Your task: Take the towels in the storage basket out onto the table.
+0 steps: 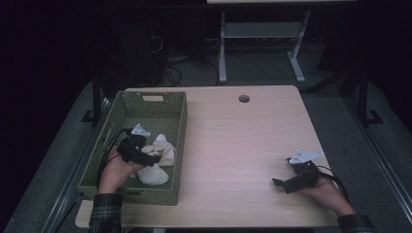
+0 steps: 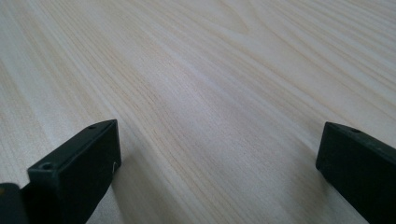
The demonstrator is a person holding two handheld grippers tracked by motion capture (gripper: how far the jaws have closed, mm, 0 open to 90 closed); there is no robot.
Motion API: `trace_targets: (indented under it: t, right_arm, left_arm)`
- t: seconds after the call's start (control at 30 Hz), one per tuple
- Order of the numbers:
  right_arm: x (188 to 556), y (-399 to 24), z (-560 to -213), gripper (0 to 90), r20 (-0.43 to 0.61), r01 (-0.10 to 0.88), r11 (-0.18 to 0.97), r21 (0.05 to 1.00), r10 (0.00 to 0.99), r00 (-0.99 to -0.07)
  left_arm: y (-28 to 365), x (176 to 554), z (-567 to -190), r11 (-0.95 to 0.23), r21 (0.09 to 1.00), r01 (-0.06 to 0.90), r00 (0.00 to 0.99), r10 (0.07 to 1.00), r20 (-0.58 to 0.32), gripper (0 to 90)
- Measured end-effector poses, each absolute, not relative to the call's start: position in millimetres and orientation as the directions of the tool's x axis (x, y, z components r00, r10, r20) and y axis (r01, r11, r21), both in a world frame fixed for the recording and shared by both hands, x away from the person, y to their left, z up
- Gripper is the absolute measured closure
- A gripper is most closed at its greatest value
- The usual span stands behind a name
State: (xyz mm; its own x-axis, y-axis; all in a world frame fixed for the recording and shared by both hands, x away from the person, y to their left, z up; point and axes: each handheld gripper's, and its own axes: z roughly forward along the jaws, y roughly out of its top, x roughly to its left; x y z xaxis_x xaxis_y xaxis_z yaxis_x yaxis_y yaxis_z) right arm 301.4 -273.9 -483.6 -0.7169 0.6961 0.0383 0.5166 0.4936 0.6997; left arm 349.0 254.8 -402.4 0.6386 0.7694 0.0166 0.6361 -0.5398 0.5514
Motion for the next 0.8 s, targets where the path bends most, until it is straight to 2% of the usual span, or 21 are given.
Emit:
trace_targets:
  t: [0.1,0.8]
  right_arm:
    - [301.4,-273.8,-483.7,0.0,0.039,0.516,0.493,0.7,0.696,-0.717]
    - [301.4,-273.6,-483.6,0.0,0.034,0.511,0.501,0.698,0.69,-0.723]
  left_arm:
    - [253.8,351.1,-414.2,-0.558,0.494,0.667,0.633,0.774,0.018,13.7]
    - [247.7,357.3,-436.8,-0.569,0.357,0.741,0.61,0.792,-0.002,14.5]
